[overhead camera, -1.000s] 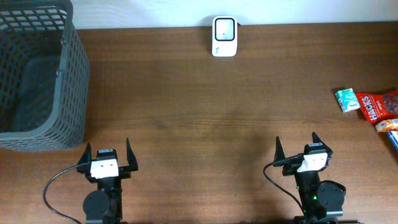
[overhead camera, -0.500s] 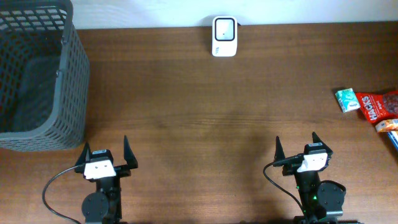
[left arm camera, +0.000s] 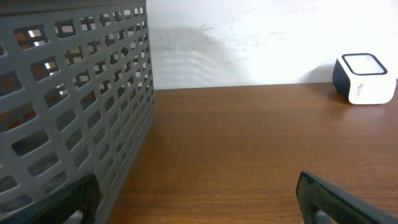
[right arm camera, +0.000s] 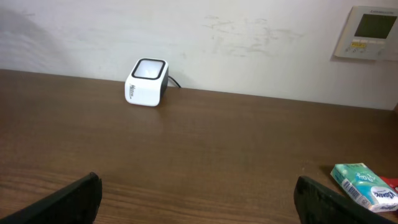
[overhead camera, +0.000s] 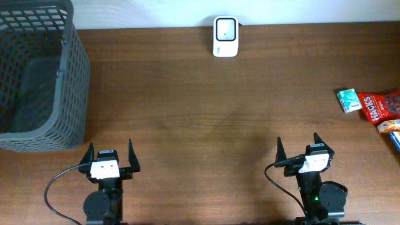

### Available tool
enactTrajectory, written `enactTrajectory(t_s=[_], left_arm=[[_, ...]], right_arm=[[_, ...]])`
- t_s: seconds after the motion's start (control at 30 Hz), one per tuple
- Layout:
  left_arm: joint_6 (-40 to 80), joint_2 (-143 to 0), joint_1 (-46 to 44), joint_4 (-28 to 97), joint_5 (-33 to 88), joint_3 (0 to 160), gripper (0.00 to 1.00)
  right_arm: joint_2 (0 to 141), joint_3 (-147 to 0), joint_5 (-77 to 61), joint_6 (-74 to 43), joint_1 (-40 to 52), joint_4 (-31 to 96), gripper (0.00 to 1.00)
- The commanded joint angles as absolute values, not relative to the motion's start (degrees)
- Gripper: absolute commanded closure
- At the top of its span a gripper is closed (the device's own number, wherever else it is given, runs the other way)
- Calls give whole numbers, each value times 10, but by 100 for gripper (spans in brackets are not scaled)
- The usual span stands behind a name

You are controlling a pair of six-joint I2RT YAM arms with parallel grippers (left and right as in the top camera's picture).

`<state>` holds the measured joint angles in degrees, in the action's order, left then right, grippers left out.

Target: Scan the item barcode

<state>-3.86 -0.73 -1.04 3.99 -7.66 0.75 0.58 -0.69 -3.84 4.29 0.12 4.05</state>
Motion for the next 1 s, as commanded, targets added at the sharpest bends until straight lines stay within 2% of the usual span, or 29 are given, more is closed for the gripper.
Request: enactTrajectory(t_s=[0.0, 0.17, 0.97], left_arm=[[-26, -3, -7, 43, -74, 5, 1], [5, -3, -7, 42, -80, 5, 1], [-11, -3, -7, 41, -69, 5, 1]], right_arm=[[2, -3, -29, 38, -1, 43, 2], [2, -3, -29, 39, -1, 43, 2], [2, -3, -29, 38, -1, 43, 2]])
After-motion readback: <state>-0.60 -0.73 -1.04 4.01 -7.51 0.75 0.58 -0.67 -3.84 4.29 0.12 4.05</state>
